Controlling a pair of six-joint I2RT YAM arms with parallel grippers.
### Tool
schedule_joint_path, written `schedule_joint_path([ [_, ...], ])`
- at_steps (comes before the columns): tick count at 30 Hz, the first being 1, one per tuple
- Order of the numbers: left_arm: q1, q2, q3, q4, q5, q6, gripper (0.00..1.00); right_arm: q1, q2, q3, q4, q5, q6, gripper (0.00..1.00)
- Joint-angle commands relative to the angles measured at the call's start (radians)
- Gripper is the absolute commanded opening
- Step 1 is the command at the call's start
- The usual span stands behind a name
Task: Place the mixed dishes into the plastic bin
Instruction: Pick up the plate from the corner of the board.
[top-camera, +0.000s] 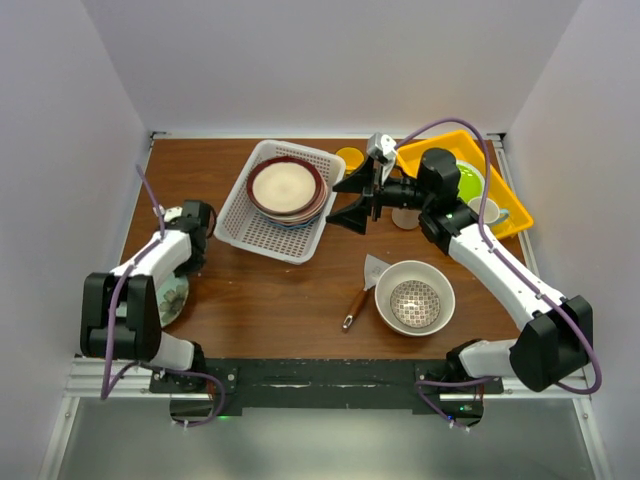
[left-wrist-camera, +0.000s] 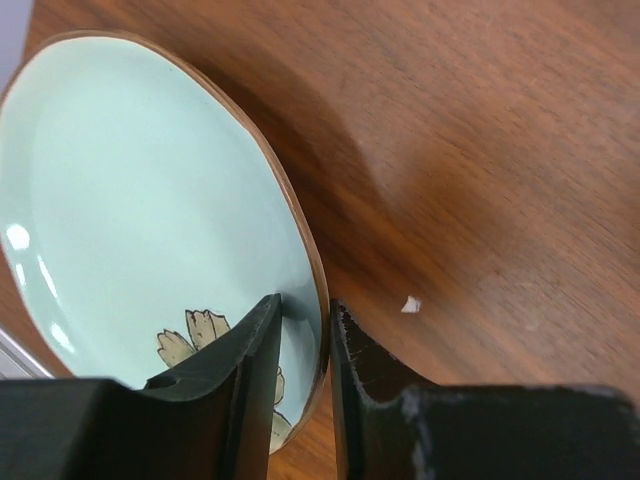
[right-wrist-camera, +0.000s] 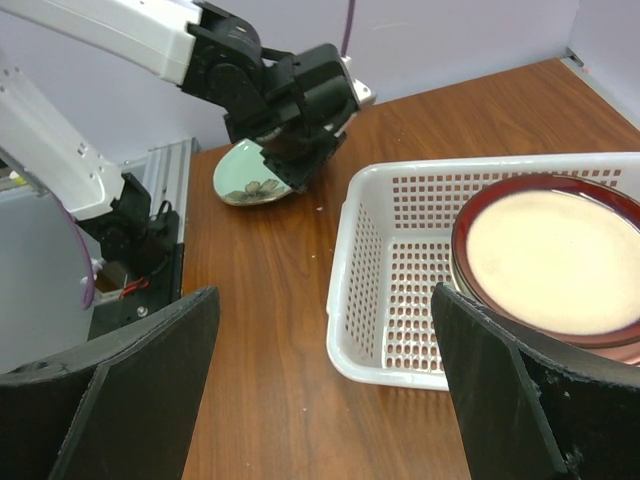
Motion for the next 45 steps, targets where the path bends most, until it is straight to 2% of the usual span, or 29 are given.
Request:
schedule_joint_path([
  [1,0.001,-0.122,0.042,0.004,-0.007,-0.037,0.00,-0.011,-0.037,-0.004,0.049,-0.026,0.013,0.91],
  [18,0.001,-0.430,0.130,-0.071,0.032,-0.038,0.00,-0.025,-0.026,-0.016,0.074,-0.029,0.030,0.91],
  [34,0.001,-0.601,0.301,-0.078,0.096,0.035,0.00,-0.042,-0.017,-0.022,0.084,-0.041,0.034,0.90],
  [40,0.001,-0.633,0.350,-0.020,0.212,0.137,0.00,-0.045,-0.006,-0.022,0.095,-0.065,0.034,0.91],
  [45,0.001,-0.656,0.360,0.050,0.424,0.281,0.00,-0.045,-0.005,-0.019,0.089,-0.076,0.024,0.91],
])
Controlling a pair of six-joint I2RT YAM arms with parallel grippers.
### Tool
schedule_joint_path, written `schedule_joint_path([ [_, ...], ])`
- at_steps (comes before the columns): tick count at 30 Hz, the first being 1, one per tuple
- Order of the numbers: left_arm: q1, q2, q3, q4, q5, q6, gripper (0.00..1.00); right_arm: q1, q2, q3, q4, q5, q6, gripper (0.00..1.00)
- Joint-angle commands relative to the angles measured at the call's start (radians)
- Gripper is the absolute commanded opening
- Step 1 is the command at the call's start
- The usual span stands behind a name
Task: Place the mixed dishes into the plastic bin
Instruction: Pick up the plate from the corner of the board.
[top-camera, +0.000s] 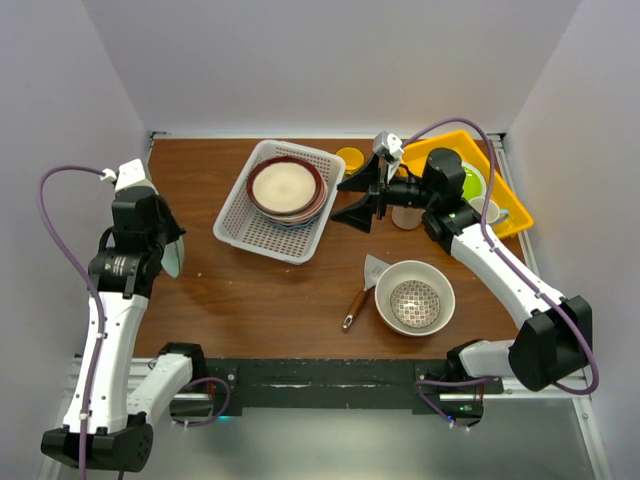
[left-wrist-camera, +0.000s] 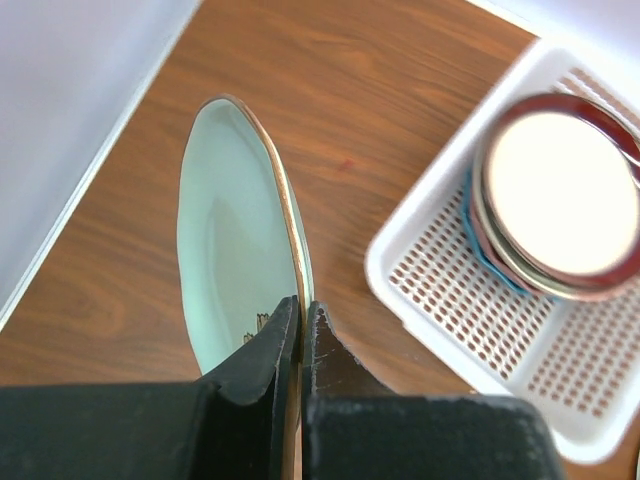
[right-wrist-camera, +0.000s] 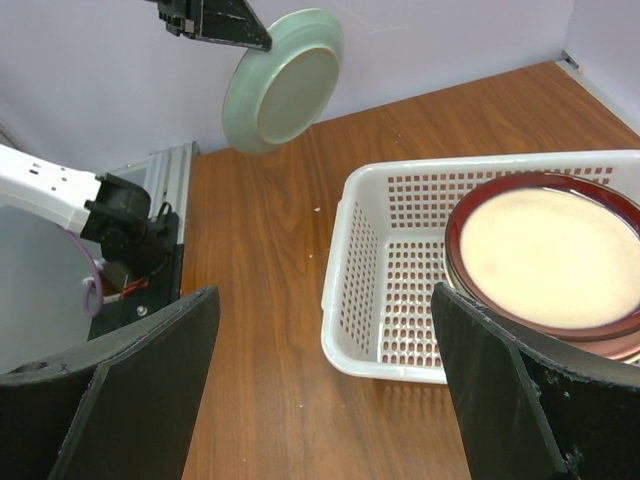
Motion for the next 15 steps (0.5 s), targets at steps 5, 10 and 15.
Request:
schedule_joint_path([
  [5,-0.001,-0.056,0.069,0.231,0.319,0.246,0.00,-0.006,-0.001,0.007,0.031,-0.046,-0.020,0.90],
  [10,-0.013,-0.072,0.069,0.281,0.439,0.309,0.00,-0.007,0.008,0.017,0.009,-0.056,-0.046,0.91],
  [15,-0.075,-0.094,0.054,0.346,0.517,0.356,0.00,-0.010,0.018,0.024,-0.003,-0.063,-0.049,0.91],
])
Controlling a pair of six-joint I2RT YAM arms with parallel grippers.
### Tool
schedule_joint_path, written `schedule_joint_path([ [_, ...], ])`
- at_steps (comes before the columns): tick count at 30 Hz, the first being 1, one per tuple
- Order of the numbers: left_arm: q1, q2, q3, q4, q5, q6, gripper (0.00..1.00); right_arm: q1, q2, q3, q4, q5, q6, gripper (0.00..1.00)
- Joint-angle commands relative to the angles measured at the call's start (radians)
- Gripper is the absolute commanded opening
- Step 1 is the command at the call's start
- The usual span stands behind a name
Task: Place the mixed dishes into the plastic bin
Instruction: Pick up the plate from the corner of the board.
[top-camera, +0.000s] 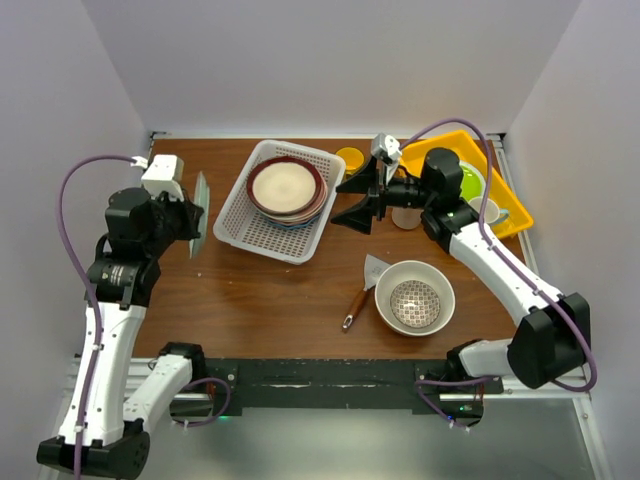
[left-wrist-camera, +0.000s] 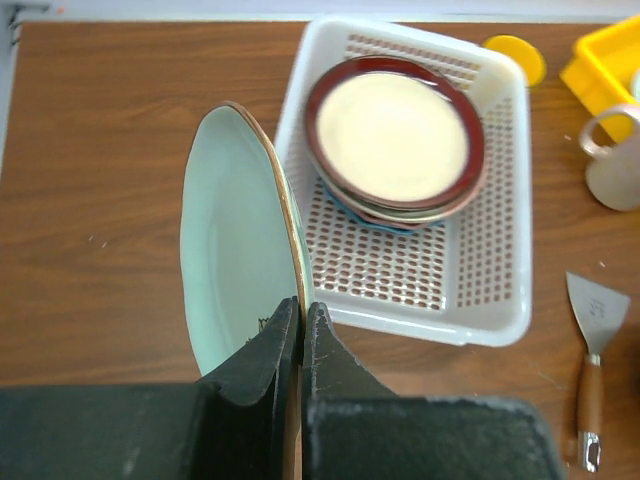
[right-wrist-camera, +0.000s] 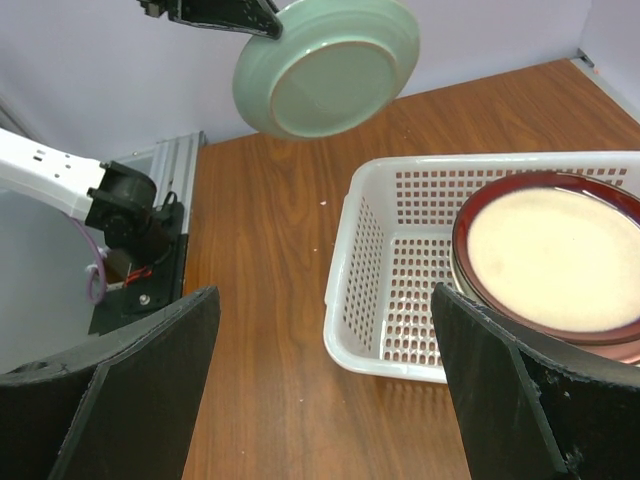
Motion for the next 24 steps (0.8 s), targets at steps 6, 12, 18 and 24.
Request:
schedule_joint_path([
  [6,-0.111,-0.063,0.015,0.304,0.170,0.124,0.00,-0.008,0.014,0.039,0.012,-0.043,0.014,0.91],
  [12,-0.146,-0.061,-0.015,0.381,0.236,0.133,0.00,-0.005,0.029,0.041,0.096,-0.017,0.167,0.91],
  [18,-0.221,-0.022,-0.020,0.436,0.204,0.121,0.00,0.053,0.082,0.154,0.078,0.098,0.376,0.90],
  [24,-0.385,0.006,-0.028,0.490,0.031,0.139,0.00,0.133,0.163,0.418,-0.336,0.480,0.434,0.92],
])
